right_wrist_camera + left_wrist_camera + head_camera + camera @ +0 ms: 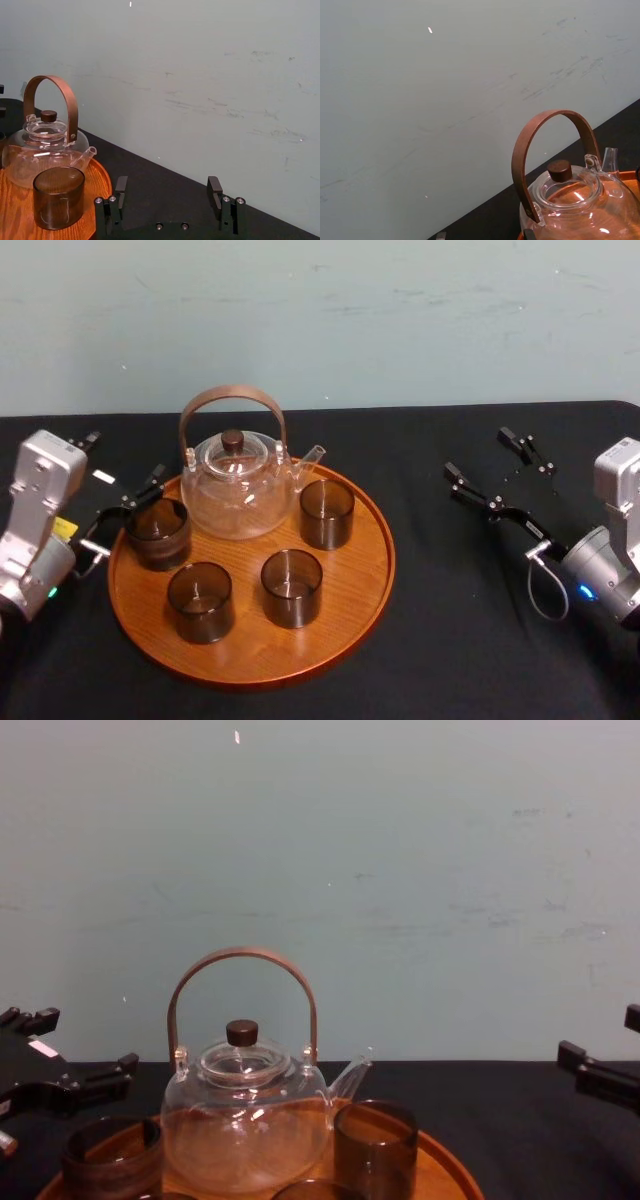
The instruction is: Pick up the glass from the table and place it on the tray.
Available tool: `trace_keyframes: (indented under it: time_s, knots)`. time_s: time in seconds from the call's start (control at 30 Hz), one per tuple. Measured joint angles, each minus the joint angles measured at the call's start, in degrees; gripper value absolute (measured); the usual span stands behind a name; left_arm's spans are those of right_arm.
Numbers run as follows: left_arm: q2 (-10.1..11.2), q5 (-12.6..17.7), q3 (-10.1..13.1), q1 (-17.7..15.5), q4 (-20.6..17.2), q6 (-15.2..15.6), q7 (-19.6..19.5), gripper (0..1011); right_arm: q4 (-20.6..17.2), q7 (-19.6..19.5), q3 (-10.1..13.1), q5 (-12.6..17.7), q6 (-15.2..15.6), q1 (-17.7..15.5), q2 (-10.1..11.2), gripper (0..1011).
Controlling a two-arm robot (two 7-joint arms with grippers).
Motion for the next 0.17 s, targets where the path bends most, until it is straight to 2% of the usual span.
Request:
trace_keyframes:
  time_s: [0.17]
  knots:
    - [0.0, 0.0, 0.0, 0.0, 0.0, 0.0, 0.0, 1001, 0.0, 0.03, -0.03, 0.03, 0.0, 0.02, 0.0, 1002]
